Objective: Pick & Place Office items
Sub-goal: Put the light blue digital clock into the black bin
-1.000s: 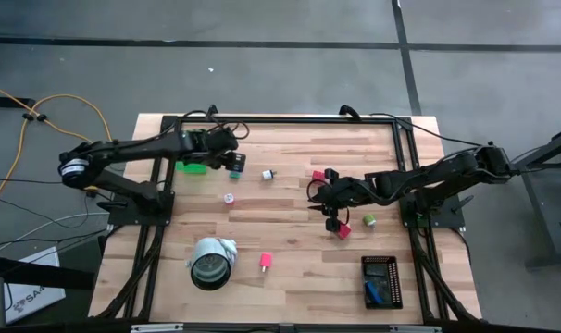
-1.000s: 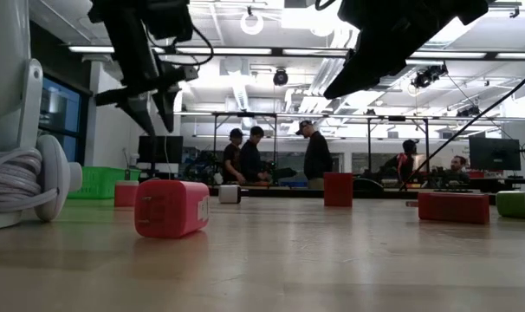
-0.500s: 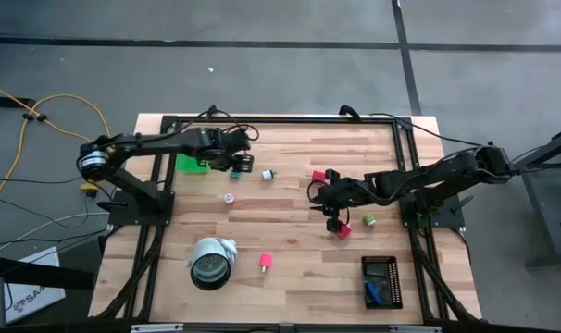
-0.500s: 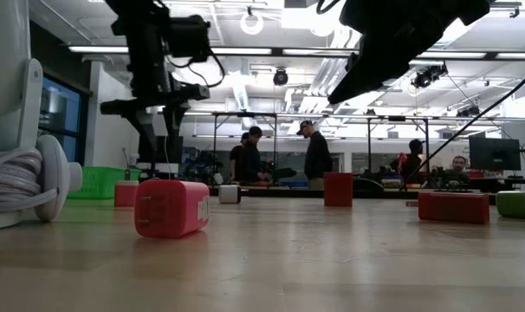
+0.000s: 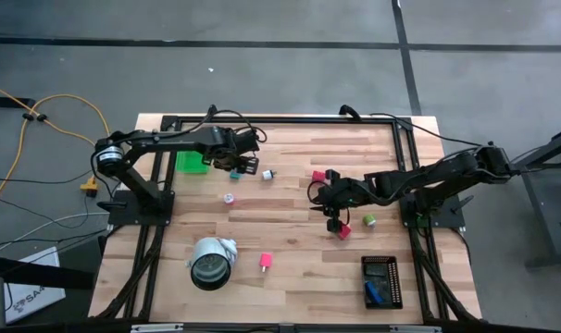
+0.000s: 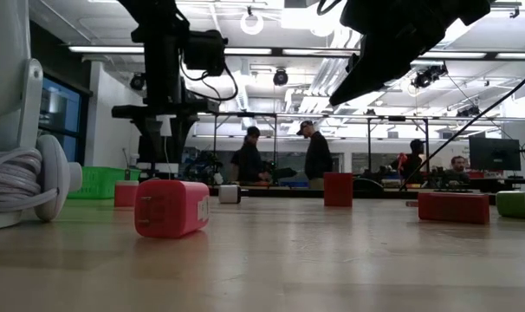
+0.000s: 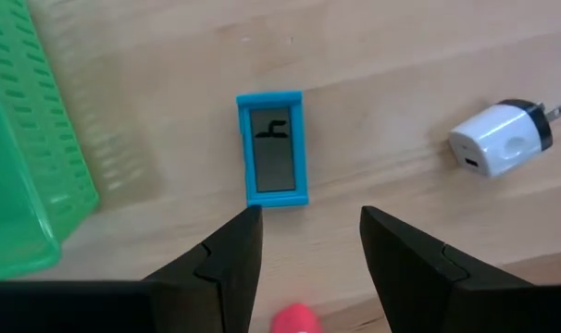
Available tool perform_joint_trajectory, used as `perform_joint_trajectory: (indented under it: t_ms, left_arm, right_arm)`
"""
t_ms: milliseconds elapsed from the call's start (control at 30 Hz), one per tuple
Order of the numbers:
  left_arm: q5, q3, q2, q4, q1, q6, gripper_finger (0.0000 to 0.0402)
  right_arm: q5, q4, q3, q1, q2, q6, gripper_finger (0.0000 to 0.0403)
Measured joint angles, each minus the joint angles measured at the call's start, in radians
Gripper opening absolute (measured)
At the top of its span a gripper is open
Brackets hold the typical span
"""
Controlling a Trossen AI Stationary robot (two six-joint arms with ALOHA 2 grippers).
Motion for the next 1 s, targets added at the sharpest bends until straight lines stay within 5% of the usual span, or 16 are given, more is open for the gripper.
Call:
perform_joint_trajectory:
  t_ms: [767,1000]
  left_arm:
    - [-0.036,0.0,-0.001,0.001,-0.036,-0.008,0.0176]
    - [-0.055,-0.003,0.02,-0.003,-0.061,-0.028,0.0209]
  right_arm:
    - [-0.053,-0.015,0.0,0.0,0.0,-0.006,0.0085]
    - [-0.086,-0.015,0.0,0.0,0.0,-0.008,0.0085]
